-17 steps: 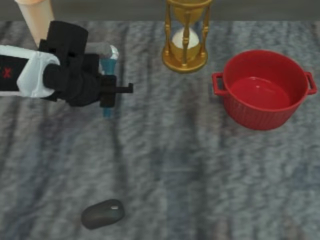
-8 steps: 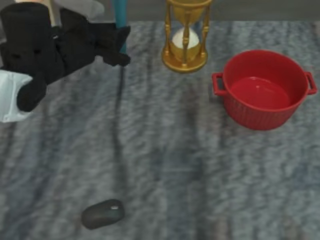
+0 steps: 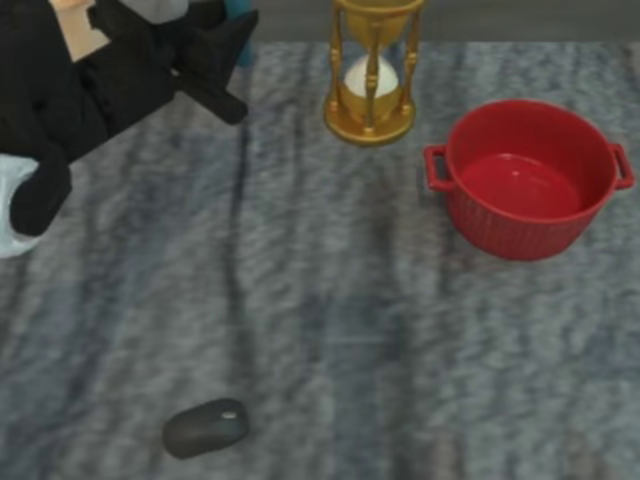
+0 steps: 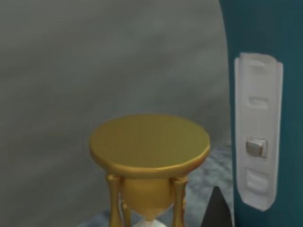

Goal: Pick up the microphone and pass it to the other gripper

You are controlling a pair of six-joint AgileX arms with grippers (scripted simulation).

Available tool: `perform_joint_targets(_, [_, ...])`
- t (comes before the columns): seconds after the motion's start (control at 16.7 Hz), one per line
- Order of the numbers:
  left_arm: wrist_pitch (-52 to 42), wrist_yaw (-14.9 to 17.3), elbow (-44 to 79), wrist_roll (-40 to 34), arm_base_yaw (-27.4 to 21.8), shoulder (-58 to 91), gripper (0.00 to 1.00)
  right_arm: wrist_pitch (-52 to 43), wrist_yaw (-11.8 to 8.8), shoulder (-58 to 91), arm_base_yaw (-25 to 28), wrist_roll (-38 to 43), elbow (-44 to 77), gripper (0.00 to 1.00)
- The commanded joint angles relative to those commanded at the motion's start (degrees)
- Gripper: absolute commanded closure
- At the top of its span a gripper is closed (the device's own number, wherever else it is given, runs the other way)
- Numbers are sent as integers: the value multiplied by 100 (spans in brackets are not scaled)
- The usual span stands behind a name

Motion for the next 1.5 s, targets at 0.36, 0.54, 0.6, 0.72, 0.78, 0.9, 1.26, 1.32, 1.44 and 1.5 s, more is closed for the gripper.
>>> perform_joint_targets(0.36, [158,-414,-129,-13,-420,-88,100,0,0,0,0,0,0,0])
perform_joint_targets(0.54, [441,-1111,-403,-47,-1071,-271,100,0,0,0,0,0,0,0])
perform_joint_targets(0.6, [541,-1380,-505,-62,-1311,-342,100,0,0,0,0,0,0,0])
perform_joint_targets(0.72, [729,-1848,-682,-88,-1749,-480,100,0,0,0,0,0,0,0])
perform_joint_targets(0.78, [805,-2014,-746,-96,-1912,-538,100,0,0,0,0,0,0,0])
perform_joint_targets(0.9, [885,-2165,-808,-103,-2063,-600,100,0,0,0,0,0,0,0])
perform_joint_targets(1.26, [882,-2163,-806,-102,-2060,-595,100,0,0,0,0,0,0,0])
perform_joint_targets(1.32, [885,-2166,-808,-103,-2064,-600,100,0,0,0,0,0,0,0])
perform_joint_targets(1.44, [885,-2166,-808,-103,-2064,-600,100,0,0,0,0,0,0,0])
perform_joint_targets(1.5, [885,-2166,-808,-103,-2064,-600,100,4,-3,8,6,-1,7,0])
